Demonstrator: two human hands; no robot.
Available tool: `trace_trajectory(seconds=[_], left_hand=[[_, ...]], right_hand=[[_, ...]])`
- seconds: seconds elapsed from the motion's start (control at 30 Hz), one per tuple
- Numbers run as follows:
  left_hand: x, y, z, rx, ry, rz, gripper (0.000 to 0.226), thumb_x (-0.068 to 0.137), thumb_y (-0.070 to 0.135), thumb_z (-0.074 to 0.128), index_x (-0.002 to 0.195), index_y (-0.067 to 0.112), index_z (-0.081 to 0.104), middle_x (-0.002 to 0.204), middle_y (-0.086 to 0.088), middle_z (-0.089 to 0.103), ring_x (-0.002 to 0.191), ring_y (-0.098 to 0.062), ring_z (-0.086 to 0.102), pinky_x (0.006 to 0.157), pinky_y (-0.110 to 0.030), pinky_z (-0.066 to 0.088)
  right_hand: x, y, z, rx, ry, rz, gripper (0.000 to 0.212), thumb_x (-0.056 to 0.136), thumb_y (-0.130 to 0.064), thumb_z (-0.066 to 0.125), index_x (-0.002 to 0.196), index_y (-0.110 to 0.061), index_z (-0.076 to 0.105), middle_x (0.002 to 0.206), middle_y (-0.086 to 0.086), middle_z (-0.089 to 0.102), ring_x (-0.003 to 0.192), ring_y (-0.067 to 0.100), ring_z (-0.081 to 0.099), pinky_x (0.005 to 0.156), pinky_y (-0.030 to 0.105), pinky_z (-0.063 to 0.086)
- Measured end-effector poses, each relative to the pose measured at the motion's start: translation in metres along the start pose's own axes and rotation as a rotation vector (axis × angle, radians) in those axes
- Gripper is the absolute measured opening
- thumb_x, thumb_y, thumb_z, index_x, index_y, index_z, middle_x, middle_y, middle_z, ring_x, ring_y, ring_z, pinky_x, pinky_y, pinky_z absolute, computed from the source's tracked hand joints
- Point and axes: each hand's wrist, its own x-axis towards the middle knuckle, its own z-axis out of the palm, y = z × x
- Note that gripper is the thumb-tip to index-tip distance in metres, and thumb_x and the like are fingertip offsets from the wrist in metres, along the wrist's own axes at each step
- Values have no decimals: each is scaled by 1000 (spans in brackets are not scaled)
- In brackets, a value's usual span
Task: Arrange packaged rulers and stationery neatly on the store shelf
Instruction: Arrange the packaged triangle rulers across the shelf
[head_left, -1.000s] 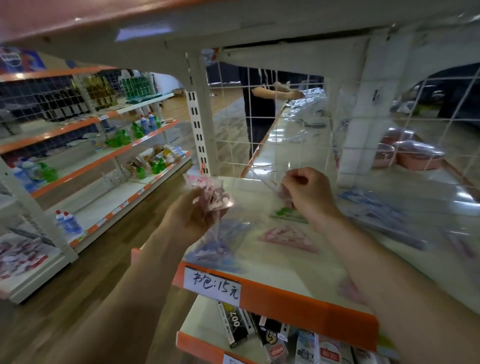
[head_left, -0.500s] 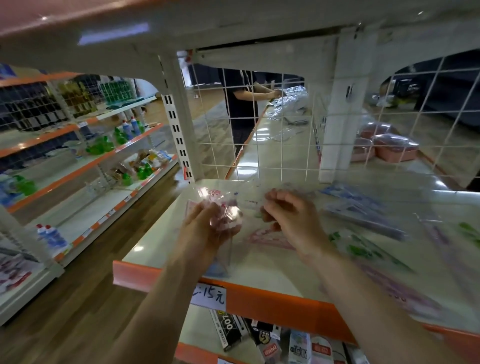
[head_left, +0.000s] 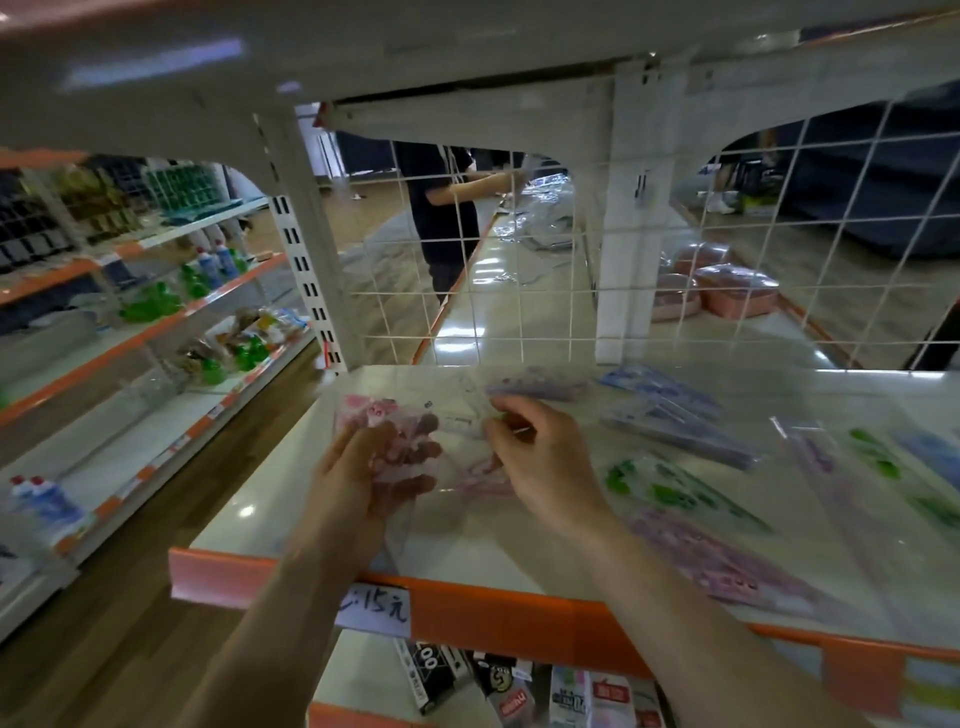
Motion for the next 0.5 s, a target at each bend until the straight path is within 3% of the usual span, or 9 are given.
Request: trace_trajectory(seconds=[0.17,0.27,0.37,0.43,0.5], left_hand=[[-1,-1,2,50,-15,45,17,94,13,50,104,6,62,95,-14,72,71,-20,66,52,-29,54],[5,1,5,65,-39,52,20,93,13,50,109,5,60,96,-12,72,70,-18,66,53,-28,54],[16,4,11,25,-45,59,19,91,12,51,108,6,58,94,-8,72,71,-16,67,54,-27,56],[22,4,13,-14,-38,60,18,89,13,52,106,8,57,94,-6,73,72,-16,67,56,-27,57],[25,2,12,-23,-27,63,14,91,13,52,103,10,58,95,-5,73,74,-16,68,60,-28,58]], right_hand=[[4,-2,-8,-22,-10,15,33,91,-21,60,124,-17,60,98,-8,65,90,6,63,85,26,55],[13,-10,-24,-103,-84,3,28,90,-15,61,118,-15,66,102,-4,66,93,8,63,86,19,50],[37,-14,-47,-116,-41,56,16,87,-9,65,101,-11,73,77,-9,65,71,3,60,72,16,48],[54,-14,-59,-19,-18,167,14,86,-3,63,98,-3,72,64,-1,62,56,8,54,59,18,47],[65,-12,-61,-14,-55,227,13,87,-3,62,97,1,70,63,4,61,57,12,54,56,20,47]])
